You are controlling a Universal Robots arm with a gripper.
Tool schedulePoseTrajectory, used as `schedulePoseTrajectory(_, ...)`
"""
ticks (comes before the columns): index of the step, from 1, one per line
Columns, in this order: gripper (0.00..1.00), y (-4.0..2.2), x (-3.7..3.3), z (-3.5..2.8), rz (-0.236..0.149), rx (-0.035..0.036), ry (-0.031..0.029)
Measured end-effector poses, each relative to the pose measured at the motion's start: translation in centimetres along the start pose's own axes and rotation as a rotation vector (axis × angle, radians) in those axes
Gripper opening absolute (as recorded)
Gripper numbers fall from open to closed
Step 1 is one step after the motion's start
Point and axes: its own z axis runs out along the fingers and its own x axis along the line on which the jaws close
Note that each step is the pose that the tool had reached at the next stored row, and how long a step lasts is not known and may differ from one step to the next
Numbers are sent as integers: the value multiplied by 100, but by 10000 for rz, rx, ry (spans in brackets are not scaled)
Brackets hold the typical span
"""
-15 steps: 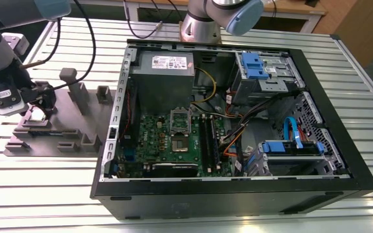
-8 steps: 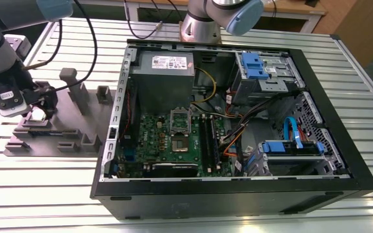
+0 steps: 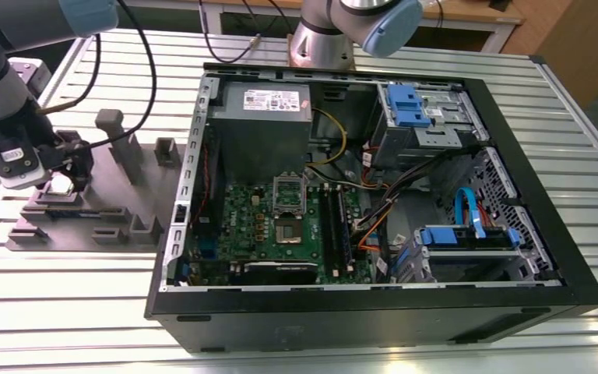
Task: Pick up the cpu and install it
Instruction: 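Pick up the cpu and move it towards the insertion slot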
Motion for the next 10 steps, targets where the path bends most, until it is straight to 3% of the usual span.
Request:
schedulePoseTrajectory(6, 64, 0, 0, 2, 0, 7, 0)
schedulePoseTrajectory(7, 56, 0, 0, 2, 0, 7, 0)
schedulePoseTrajectory(10, 56, 0, 0, 2, 0, 8, 0)
